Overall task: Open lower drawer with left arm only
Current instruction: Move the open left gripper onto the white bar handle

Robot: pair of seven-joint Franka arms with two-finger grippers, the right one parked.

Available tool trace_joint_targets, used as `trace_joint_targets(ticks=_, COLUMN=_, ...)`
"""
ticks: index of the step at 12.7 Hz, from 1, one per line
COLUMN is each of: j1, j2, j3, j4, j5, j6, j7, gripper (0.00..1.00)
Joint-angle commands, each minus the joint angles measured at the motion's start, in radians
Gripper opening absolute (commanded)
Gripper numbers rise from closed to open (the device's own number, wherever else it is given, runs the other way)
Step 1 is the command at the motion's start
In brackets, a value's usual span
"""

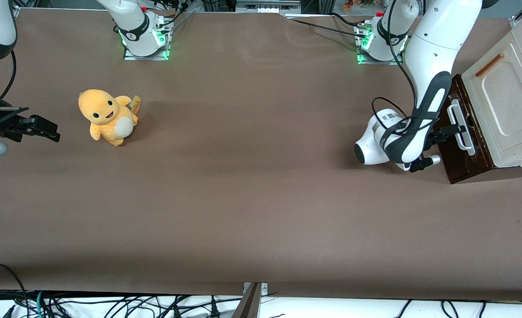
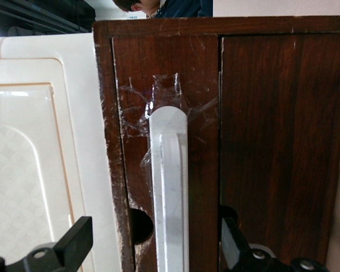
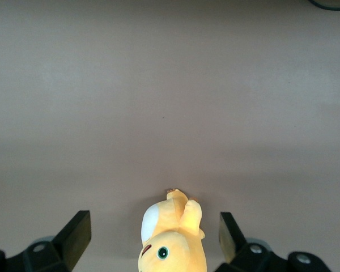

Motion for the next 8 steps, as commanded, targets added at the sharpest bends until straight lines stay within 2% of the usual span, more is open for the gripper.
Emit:
trace_joint_targets(ticks=1, j1=0.015, j2=0.003, j3=-0.005, j4=-0.009, j5=0.037, j6=0.001, j7=-0.026, gripper=1.00)
trace_joint_targets(ticks=5, j1=0.017, j2=0.003, j3=-0.005, j4=-0.014, j5=0.050, j6=0.001, j7=-0.027, gripper=1.00)
trace_joint_targets(ticks=8, j1=0.017, j2=0.012, j3=-0.005, j4=-0.014, j5=0.052, j6=0.001, j7=-0.044, gripper=0.86)
